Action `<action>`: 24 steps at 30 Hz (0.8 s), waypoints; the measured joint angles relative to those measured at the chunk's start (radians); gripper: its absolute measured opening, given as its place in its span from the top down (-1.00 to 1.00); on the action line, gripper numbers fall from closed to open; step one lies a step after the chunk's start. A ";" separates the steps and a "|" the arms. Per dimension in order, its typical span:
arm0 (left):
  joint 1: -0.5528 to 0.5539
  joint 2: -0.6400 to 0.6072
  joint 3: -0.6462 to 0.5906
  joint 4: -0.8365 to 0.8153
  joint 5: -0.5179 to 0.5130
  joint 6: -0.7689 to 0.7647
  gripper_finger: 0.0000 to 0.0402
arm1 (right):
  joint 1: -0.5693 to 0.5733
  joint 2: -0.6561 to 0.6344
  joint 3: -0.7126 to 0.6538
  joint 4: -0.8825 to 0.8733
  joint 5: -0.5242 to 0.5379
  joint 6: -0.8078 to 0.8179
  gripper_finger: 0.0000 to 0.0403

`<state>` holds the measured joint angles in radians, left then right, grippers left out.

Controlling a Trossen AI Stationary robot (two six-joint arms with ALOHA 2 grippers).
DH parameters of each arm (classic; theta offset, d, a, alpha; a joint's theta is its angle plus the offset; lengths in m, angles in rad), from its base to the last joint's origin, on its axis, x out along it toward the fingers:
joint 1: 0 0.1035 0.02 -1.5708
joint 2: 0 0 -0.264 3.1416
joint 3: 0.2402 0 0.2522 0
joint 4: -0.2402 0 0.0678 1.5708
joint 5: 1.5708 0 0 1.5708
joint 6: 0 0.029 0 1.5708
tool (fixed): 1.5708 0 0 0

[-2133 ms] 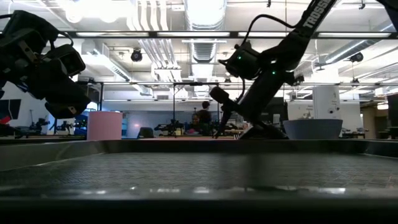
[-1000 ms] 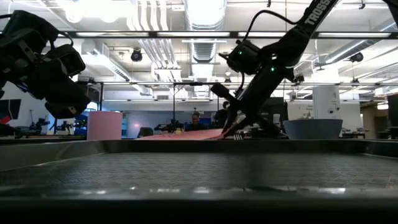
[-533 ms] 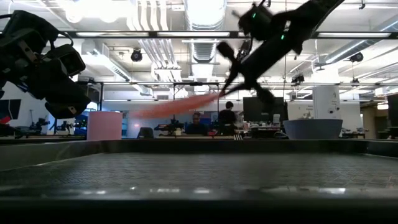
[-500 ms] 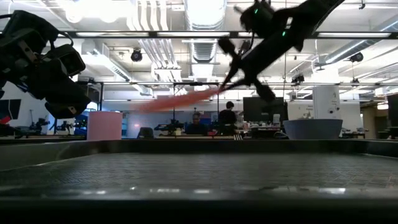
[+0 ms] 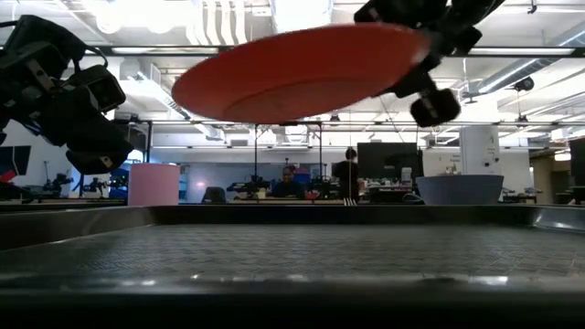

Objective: Set up tray
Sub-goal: Put the pink plate on the center of the black tray

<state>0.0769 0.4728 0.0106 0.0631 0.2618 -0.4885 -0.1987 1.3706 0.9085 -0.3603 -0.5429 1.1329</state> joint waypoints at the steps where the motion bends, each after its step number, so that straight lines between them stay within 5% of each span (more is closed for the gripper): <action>1: 0.000 0.000 0.000 0.000 0.000 0.000 0.66 | 0.019 0.013 -0.001 -0.013 -0.010 -0.009 0.96; 18: 0.000 0.000 0.000 0.000 0.000 0.000 0.66 | 0.178 0.346 -0.046 0.067 -0.097 -0.061 0.95; 24: 0.000 0.000 0.000 0.000 0.000 0.000 0.66 | 0.184 0.378 -0.046 0.133 -0.032 -0.036 0.93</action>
<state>0.0772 0.4728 0.0105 0.0631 0.2619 -0.4885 -0.0148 1.7490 0.8623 -0.2273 -0.5752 1.0964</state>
